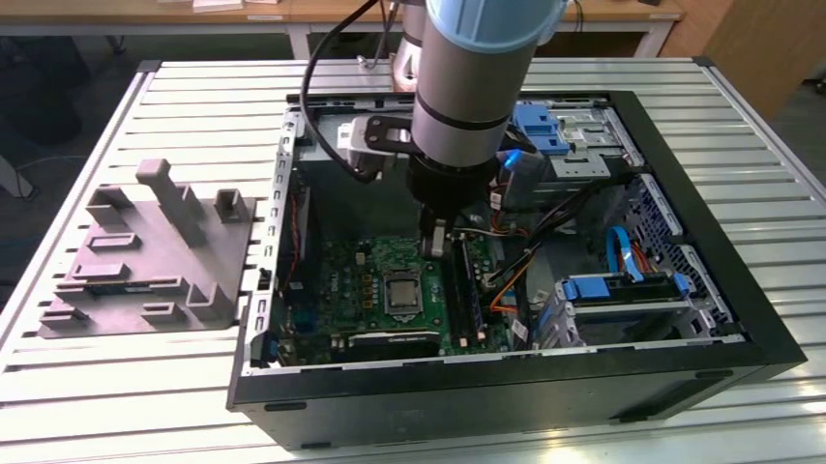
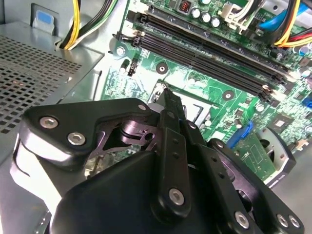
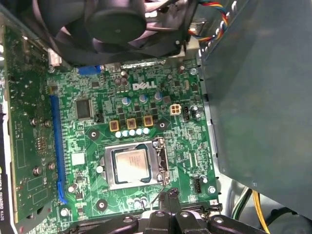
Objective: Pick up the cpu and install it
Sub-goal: 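Install the first cpu locking lever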
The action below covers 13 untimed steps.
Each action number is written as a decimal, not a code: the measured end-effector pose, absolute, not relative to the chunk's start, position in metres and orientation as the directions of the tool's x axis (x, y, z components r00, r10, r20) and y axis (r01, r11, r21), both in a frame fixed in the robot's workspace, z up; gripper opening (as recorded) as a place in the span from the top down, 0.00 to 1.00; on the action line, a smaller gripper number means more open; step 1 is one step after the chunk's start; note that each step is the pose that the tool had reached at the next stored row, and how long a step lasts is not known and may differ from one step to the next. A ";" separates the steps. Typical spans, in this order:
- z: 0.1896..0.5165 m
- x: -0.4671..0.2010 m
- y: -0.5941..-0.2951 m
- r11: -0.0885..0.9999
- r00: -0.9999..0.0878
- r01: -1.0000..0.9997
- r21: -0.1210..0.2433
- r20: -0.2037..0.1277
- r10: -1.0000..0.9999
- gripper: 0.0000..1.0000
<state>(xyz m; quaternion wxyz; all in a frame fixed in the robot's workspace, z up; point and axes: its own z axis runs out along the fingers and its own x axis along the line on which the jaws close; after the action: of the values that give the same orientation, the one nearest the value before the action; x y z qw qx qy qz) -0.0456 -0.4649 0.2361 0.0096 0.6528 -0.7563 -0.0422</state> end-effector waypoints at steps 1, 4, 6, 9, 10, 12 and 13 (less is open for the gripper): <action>0.236 -0.046 -0.465 0.141 -0.145 -0.987 0.071 -0.042 -0.989 0.89; 0.236 -0.048 -0.465 0.137 -0.140 -0.989 0.053 -0.044 -0.989 0.89; 0.236 -0.049 -0.465 0.136 -0.138 -0.990 0.045 -0.046 -0.989 0.89; 0.236 -0.050 -0.465 0.136 -0.138 -0.990 0.044 -0.045 -0.989 0.89; 0.236 -0.050 -0.465 0.135 -0.137 -0.990 0.044 -0.045 -0.990 0.89; 0.236 -0.050 -0.465 0.130 -0.131 -0.991 0.043 -0.037 -0.991 0.89; 0.236 -0.050 -0.465 0.127 -0.128 -0.991 0.042 -0.031 -0.991 0.89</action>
<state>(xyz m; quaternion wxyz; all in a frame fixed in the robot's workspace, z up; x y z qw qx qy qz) -0.0500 -0.4655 0.2359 0.0024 0.6603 -0.7505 -0.0260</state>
